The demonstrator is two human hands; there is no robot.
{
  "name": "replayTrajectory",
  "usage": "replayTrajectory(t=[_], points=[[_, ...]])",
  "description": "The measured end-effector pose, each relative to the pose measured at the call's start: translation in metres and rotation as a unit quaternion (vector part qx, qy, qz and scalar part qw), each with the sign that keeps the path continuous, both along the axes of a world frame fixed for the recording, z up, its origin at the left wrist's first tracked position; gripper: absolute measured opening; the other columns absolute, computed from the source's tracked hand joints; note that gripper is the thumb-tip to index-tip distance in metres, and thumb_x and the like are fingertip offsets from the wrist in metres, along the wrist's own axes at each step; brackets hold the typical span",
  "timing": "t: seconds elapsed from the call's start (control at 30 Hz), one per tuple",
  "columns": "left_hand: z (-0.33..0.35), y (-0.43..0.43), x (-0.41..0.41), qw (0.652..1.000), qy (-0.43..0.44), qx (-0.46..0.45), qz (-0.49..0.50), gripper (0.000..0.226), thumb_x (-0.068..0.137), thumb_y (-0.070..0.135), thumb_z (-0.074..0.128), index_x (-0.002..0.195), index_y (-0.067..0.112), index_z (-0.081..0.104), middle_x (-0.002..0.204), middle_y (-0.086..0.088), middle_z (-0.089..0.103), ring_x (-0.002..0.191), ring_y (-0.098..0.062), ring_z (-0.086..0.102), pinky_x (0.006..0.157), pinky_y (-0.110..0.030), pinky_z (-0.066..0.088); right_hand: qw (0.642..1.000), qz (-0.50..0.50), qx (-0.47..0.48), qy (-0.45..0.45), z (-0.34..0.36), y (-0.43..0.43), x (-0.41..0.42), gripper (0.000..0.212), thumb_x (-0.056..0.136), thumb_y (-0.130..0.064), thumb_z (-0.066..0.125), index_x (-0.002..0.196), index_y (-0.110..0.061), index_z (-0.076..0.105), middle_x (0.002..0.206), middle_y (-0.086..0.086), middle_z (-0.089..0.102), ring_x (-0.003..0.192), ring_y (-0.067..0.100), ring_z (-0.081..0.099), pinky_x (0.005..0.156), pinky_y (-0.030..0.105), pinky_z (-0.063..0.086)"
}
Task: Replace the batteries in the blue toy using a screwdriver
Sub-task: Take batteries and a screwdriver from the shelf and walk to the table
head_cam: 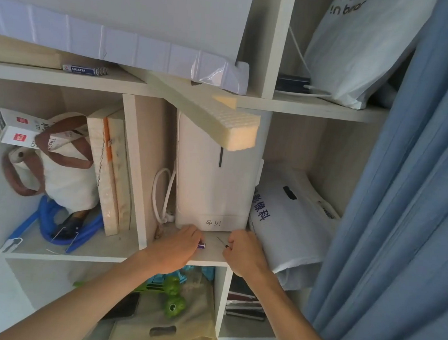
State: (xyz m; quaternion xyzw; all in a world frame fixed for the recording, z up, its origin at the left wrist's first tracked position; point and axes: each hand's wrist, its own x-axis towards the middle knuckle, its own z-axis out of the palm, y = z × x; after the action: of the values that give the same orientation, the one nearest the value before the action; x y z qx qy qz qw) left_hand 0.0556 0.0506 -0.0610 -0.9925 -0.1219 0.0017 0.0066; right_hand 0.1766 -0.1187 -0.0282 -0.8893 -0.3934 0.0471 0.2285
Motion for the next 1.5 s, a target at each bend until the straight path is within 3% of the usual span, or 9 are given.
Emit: replayTrajectory(t=[0.37,0.5,0.7,0.8,0.97,1.1,1.23,1.33,1.5], points=[[0.023,-0.018,-0.032,0.989,-0.064,-0.127,0.043,0.012,0.113,0.018,0.043,0.123,0.016,0.05,0.098,0.001,0.046,0.075,-0.009,0.045,0.071,-0.03,0.041,0.996,0.028,0.058,0.054,0.016,-0.025,-0.013,0.035,0.088,-0.002,0.058,0.06,-0.013,0.04,0.06,0.007,0.04,0.061,0.018,0.034,0.058,0.033,0.035],[0.038,-0.033,-0.089,0.976,-0.094,-0.184,0.07,0.018,0.114,0.026,0.042,0.129,0.026,0.052,0.11,0.003,0.058,0.089,-0.012,0.059,0.079,-0.026,0.049,0.989,0.102,0.075,0.073,0.027,-0.037,-0.03,0.011,0.095,-0.006,0.061,0.093,-0.005,0.071,0.086,0.018,0.073,0.069,0.019,0.059,0.067,0.026,0.051],[0.044,-0.052,-0.218,0.96,-0.125,-0.194,0.16,0.022,0.112,0.023,0.048,0.134,0.027,0.051,0.131,0.011,0.058,0.116,-0.003,0.058,0.1,-0.021,0.05,0.96,0.26,0.076,0.064,0.043,-0.023,-0.102,0.008,0.098,-0.014,0.067,0.103,-0.015,0.073,0.094,0.005,0.074,0.086,0.02,0.071,0.078,0.039,0.065],[0.036,-0.049,-0.297,0.951,-0.138,-0.175,0.215,0.022,0.112,0.016,0.048,0.132,0.025,0.052,0.127,0.013,0.053,0.115,0.005,0.053,0.104,-0.01,0.04,0.94,0.333,0.065,0.033,0.05,-0.006,-0.154,0.008,0.099,-0.016,0.067,0.103,-0.019,0.073,0.091,0.003,0.075,0.082,0.016,0.069,0.073,0.013,0.055],[0.036,-0.062,-0.435,0.913,-0.172,-0.166,0.33,0.027,0.111,0.007,0.047,0.135,0.017,0.055,0.129,0.009,0.055,0.118,-0.002,0.055,0.113,-0.028,0.043,0.9,0.431,0.067,-0.009,0.048,0.038,-0.259,0.006,0.094,-0.014,0.068,0.089,-0.014,0.072,0.084,0.001,0.074,0.077,0.017,0.067,0.075,0.033,0.056],[0.033,-0.075,-0.552,0.872,-0.202,-0.166,0.413,0.04,0.111,0.006,0.047,0.146,0.025,0.055,0.137,0.02,0.047,0.126,0.001,0.045,0.111,-0.024,0.038,0.875,0.479,0.071,0.021,0.044,0.076,-0.364,0.021,0.093,-0.012,0.067,0.108,-0.022,0.077,0.098,-0.006,0.074,0.075,0.011,0.071,0.081,0.024,0.057],[0.025,-0.083,-0.668,0.862,-0.175,-0.139,0.455,0.024,0.113,0.005,0.043,0.132,0.015,0.053,0.123,0.005,0.052,0.102,0.024,0.05,0.093,-0.003,0.04,0.838,0.54,0.066,0.045,0.038,0.108,-0.478,0.02,0.095,-0.008,0.065,0.104,-0.019,0.078,0.096,-0.007,0.068,0.065,0.006,0.067,0.069,0.019,0.056],[0.022,-0.085,-0.751,0.832,-0.183,-0.143,0.503,0.012,0.113,0.013,0.043,0.117,0.023,0.049,0.117,0.001,0.052,0.102,-0.009,0.055,0.102,-0.035,0.05,0.816,0.571,0.086,0.041,0.036,0.126,-0.56,0.017,0.094,-0.006,0.066,0.1,-0.017,0.079,0.091,-0.007,0.071,0.061,-0.003,0.063,0.067,0.011,0.049],[0.015,-0.096,-0.865,0.794,-0.197,-0.132,0.56,0.017,0.114,0.026,0.042,0.127,0.032,0.051,0.128,0.012,0.056,0.116,-0.014,0.06,0.106,-0.037,0.05,0.782,0.615,0.082,0.05,0.031,0.155,-0.677,0.015,0.094,-0.005,0.068,0.092,-0.017,0.077,0.076,-0.004,0.076,0.068,0.012,0.07,0.069,0.03,0.058]])
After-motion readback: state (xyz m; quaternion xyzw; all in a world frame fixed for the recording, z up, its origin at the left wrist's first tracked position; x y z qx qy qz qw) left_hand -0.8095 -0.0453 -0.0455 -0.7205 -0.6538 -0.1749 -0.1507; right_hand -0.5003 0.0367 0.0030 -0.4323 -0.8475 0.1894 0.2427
